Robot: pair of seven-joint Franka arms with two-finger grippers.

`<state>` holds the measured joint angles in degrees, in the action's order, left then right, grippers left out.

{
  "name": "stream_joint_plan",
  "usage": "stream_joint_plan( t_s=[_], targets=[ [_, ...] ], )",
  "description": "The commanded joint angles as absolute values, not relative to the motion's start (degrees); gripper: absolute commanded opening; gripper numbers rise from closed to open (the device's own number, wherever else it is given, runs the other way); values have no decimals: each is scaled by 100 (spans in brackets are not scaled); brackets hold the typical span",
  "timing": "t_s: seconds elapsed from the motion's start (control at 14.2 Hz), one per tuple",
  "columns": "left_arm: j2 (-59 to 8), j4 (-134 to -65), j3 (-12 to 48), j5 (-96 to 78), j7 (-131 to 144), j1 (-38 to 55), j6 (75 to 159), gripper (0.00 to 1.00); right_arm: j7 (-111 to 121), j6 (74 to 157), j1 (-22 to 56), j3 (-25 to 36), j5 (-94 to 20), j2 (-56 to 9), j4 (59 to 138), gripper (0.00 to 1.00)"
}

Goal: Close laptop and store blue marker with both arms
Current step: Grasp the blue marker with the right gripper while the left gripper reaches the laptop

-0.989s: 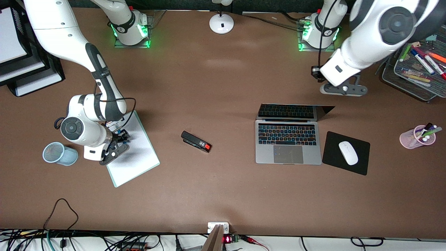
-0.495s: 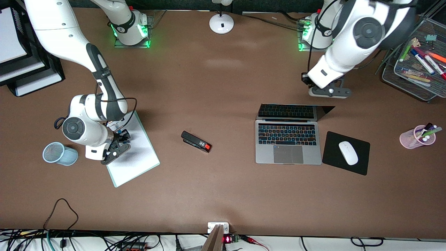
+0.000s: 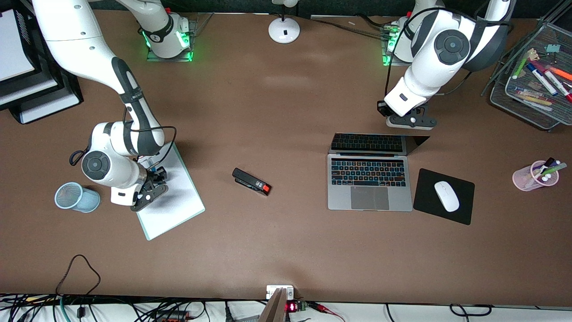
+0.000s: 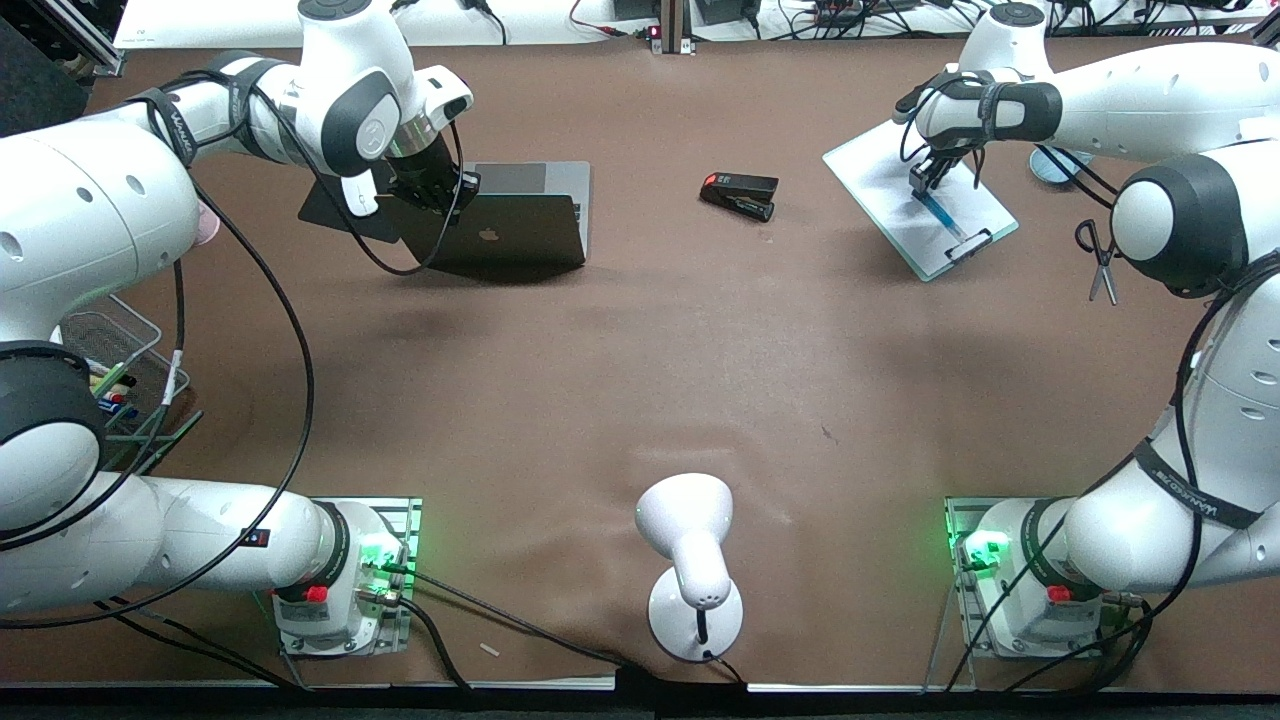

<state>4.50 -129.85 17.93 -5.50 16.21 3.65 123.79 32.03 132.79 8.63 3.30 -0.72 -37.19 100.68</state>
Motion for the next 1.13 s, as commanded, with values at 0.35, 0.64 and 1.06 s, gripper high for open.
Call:
stream_joint_plan(
  t_s=[0.35, 0.64, 1.06],
  targets=[
    [-87, -13034, 1863, -572, 1626, 281, 13534, 0, 3252, 13447, 861, 316, -255, -3753, 10125, 29],
    [-193, -13008, 1837, -370, 1591, 273, 13868, 0, 3252, 13474, 861, 316, -255, -3788, 10107, 25],
    [-509, -12990, 1819, -141, 1556, 185, 14702, 0, 3261, 13430, 853, 325, -255, -3762, 10028, 1]
  ],
)
